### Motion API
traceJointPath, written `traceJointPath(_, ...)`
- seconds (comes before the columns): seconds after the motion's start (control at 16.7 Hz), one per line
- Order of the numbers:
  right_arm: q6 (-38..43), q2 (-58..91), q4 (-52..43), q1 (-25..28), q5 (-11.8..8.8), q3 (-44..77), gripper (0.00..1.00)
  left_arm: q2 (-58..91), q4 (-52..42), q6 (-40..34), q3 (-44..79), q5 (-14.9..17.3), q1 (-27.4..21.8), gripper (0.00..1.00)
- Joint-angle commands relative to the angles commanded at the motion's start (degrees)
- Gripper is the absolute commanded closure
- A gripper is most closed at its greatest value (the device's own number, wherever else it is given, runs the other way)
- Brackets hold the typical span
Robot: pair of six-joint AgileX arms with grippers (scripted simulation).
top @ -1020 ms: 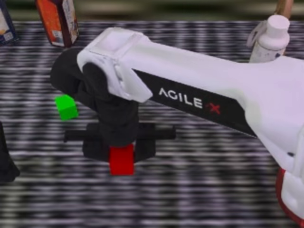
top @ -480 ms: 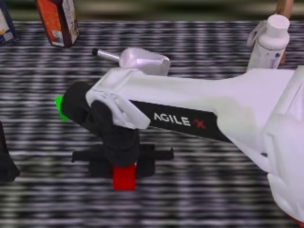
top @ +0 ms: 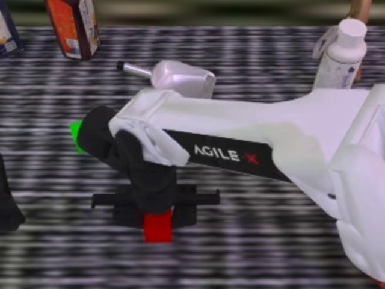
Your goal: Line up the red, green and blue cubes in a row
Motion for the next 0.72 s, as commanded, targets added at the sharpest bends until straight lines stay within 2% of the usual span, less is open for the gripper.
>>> traceJointPath(0.54, 0.0, 0.0, 0.0, 0.0, 0.0, 0.0, 0.02, 0.0, 0.0, 0.0, 0.0, 0.0, 0.0, 0.0)
traceJointPath(0.72, 0.0, 0.0, 0.0, 0.0, 0.0, 0.0, 0.0, 0.0, 0.0, 0.0, 0.0, 0.0, 0.0, 0.0)
